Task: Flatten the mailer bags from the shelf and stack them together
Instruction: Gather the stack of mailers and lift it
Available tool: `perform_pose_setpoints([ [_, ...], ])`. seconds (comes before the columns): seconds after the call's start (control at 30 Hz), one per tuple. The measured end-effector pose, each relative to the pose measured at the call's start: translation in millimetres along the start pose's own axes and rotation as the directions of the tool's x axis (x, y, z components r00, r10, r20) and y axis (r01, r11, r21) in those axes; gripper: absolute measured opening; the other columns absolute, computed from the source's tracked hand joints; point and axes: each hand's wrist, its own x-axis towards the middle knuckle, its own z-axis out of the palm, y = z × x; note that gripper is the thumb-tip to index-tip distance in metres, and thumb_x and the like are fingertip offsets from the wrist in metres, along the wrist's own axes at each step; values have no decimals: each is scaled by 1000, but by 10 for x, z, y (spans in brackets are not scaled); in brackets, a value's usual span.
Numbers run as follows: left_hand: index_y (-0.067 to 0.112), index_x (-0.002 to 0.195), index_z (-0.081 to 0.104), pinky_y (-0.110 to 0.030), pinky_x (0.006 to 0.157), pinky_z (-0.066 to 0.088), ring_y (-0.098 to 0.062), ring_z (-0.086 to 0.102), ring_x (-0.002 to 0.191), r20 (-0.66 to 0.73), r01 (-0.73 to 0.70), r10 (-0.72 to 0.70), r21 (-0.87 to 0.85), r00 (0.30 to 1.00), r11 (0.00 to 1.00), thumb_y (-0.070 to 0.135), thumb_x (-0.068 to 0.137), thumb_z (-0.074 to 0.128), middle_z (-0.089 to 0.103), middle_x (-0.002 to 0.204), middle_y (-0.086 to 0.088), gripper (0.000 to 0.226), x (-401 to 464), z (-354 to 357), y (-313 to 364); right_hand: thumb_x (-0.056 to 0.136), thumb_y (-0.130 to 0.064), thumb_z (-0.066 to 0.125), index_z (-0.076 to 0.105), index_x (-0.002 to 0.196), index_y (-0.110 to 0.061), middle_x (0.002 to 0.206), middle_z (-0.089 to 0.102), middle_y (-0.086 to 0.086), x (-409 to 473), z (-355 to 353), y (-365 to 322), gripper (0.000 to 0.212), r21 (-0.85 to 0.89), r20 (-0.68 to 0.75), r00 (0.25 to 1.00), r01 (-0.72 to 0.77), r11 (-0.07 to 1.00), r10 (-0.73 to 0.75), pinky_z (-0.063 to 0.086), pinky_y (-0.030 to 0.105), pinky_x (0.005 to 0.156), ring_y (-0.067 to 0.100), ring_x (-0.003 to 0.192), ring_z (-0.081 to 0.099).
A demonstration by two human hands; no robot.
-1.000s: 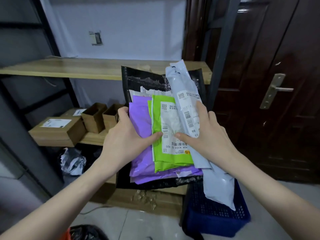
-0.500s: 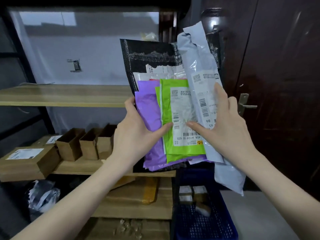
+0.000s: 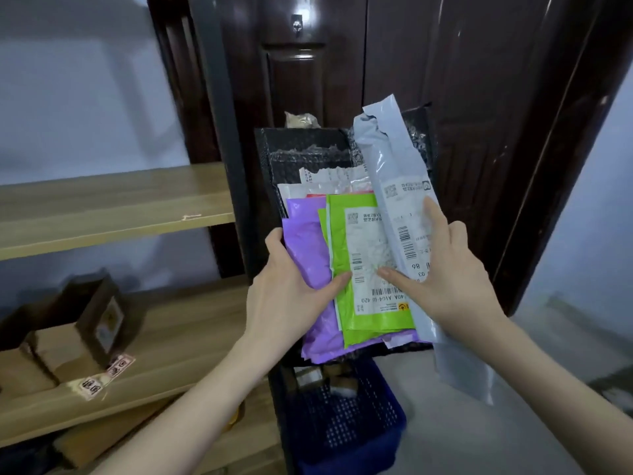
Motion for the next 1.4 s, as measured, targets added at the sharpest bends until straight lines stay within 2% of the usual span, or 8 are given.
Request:
perform_pose_setpoints([
  [0.17, 23, 133, 17, -32, 64, 41, -30, 63, 100, 86, 19, -19, -1, 996, 1000, 67, 64, 69, 62, 114, 6, 97, 359, 465, -131, 68, -56, 71, 8, 149, -26, 102, 31, -1, 300, 315, 324, 107, -46, -22, 999, -42, 998, 41, 45, 36, 60, 24, 74, 51],
  [0.57, 21, 137, 17, -33, 67, 47, -28, 63, 101, 162, 108, -102, -28, 982, 994, 63, 67, 70, 60, 121, 2, 98, 1334, 1398, -705, 73, -55, 68, 0, 148, -29, 108, 31, 0, 1339, 1201, 786, 105, -119, 127, 979, -148, 982, 162, 47, 42, 74, 30, 96, 54],
  [0.77, 18, 141, 15, -33, 69, 46, -29, 60, 106, 195, 199, -191, -20, 962, 980, 60, 68, 71, 58, 126, -2, 101, 1489, 1683, -1017, 71, -55, 70, 2, 149, -26, 106, 31, 2, 1564, 1639, 959, 108, -119, 206, 967, -127, 985, 150, 46, 38, 71, 33, 95, 55],
  [1.03, 14, 143, 19, -33, 83, 48, -26, 55, 117, 184, 379, -370, -13, 910, 925, 53, 67, 76, 53, 134, -4, 102, 1519, 2161, -1340, 74, -75, 42, -8, 148, -34, 119, 33, 4, 1826, 2240, 1308, 98, -28, 461, 873, -164, 986, 158, 46, 44, 89, 28, 115, 45],
  [1.13, 15, 143, 19, -34, 78, 51, -28, 59, 109, 180, 455, -452, 25, 874, 890, 57, 66, 74, 57, 128, -5, 103, 1518, 2379, -1429, 87, -63, 22, 9, 148, -34, 127, 38, 12, 1975, 2441, 1540, 69, 69, 532, 835, -208, 976, 140, 41, 44, 93, 32, 116, 45],
  [1.2, 15, 145, 16, -30, 74, 48, -30, 60, 108, 166, 496, -499, 63, 851, 866, 57, 67, 74, 58, 128, -8, 106, 1525, 2534, -1473, 96, -41, 25, 21, 147, -29, 129, 43, 15, 2088, 2579, 1749, 52, 113, 562, 821, -200, 973, 103, 40, 42, 90, 35, 114, 45],
  [1.27, 15, 146, 15, -29, 75, 45, -31, 60, 110, 163, 531, -539, 93, 826, 842, 56, 67, 74, 57, 130, -9, 107, 1529, 2704, -1502, 98, -23, 33, 20, 148, -29, 122, 47, 11, 2170, 2702, 1965, 52, 135, 632, 769, -230, 964, 95, 38, 38, 89, 30, 112, 44],
  [1.4, 14, 147, 15, -35, 80, 47, -34, 58, 113, 154, 589, -610, 162, 778, 792, 56, 68, 74, 54, 134, -13, 108, 1504, 3059, -1589, 92, -30, 50, 25, 144, -39, 110, 55, 10, 2270, 2972, 2389, 59, 121, 699, 710, -241, 963, 90, 41, 31, 80, 20, 87, 57],
])
